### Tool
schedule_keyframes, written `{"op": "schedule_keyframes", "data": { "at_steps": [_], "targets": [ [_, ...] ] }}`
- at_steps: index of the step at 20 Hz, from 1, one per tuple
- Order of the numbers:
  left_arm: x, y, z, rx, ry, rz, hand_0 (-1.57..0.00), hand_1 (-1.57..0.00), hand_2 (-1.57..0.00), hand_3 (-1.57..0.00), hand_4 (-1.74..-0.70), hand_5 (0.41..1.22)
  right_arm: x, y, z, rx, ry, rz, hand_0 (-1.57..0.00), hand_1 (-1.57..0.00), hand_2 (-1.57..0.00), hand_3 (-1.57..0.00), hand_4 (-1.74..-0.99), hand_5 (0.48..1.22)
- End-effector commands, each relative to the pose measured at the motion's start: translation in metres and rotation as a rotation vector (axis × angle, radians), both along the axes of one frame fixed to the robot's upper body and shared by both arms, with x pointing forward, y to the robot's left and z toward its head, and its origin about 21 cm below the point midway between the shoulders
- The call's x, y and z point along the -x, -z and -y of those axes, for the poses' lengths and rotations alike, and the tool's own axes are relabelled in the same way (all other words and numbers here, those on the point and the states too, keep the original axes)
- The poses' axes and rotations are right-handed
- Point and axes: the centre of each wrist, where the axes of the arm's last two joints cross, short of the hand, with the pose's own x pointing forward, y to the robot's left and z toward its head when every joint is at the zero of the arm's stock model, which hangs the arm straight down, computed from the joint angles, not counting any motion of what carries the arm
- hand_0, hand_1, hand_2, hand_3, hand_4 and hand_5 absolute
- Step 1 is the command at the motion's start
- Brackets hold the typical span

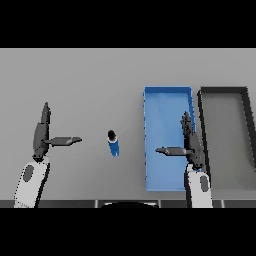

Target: Pick up the blue pipe and place it into the blue bin.

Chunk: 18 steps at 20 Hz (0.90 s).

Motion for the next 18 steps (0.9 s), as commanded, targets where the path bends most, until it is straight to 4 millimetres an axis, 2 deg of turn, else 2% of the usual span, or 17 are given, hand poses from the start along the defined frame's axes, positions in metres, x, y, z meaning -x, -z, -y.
{"op": "schedule_keyframes", "data": {
  "at_steps": [1, 6, 7, 8, 9, 15, 18],
  "targets": [
    [0.0, 0.0, 0.0, 0.0, 0.0, 0.004, 0.0, 0.0, 0.0, 0.0, -1.07, 0.591, 0.0, 0.0, 0.0, -0.001, 0.001, -0.001, 0.0, 0.0, 0.0, 0.0, -1.225, 0.617],
    [-0.004, 0.0, -0.003, 0.002, 0.0, 0.002, 0.0, 0.0, 0.0, 0.0, -1.07, 0.591, -0.006, -0.002, -0.005, -0.002, 0.002, 0.002, 0.0, 0.0, 0.0, 0.0, -1.225, 0.617],
    [-0.002, -0.008, -0.013, -0.067, 0.17, 0.007, 0.0, 0.0, 0.0, 0.0, -1.07, 0.591, 0.0, -0.002, -0.002, 0.086, -0.062, 0.048, 0.0, 0.0, 0.0, 0.0, -1.225, 0.617],
    [0.0, -0.013, -0.028, -0.113, 0.263, -0.001, 0.0, 0.0, 0.0, 0.0, -1.07, 0.59, 0.01, -0.003, 0.001, 0.146, -0.1, 0.083, 0.0, 0.0, 0.0, 0.0, -1.224, 0.618],
    [0.0, -0.014, -0.031, -0.135, 0.327, -0.023, 0.0, 0.0, 0.0, 0.0, -1.07, 0.589, 0.014, -0.005, 0.003, 0.181, -0.118, 0.09, 0.0, 0.0, 0.0, 0.0, -1.225, 0.618],
    [0.002, -0.021, -0.041, -0.148, 0.442, -0.041, 0.0, 0.0, 0.0, 0.0, -1.08, 0.604, 0.015, -0.016, 0.002, 0.28, -0.119, 0.063, 0.0, 0.0, 0.0, 0.0, -1.186, 0.601],
    [0.01, -0.02, -0.032, -0.132, 0.549, -0.048, 0.0, 0.0, 0.0, 0.0, -1.1, 0.583, 0.018, -0.014, 0.001, 0.281, -0.136, 0.075, 0.0, 0.0, 0.0, 0.0, -1.187, 0.6]
  ]
}}
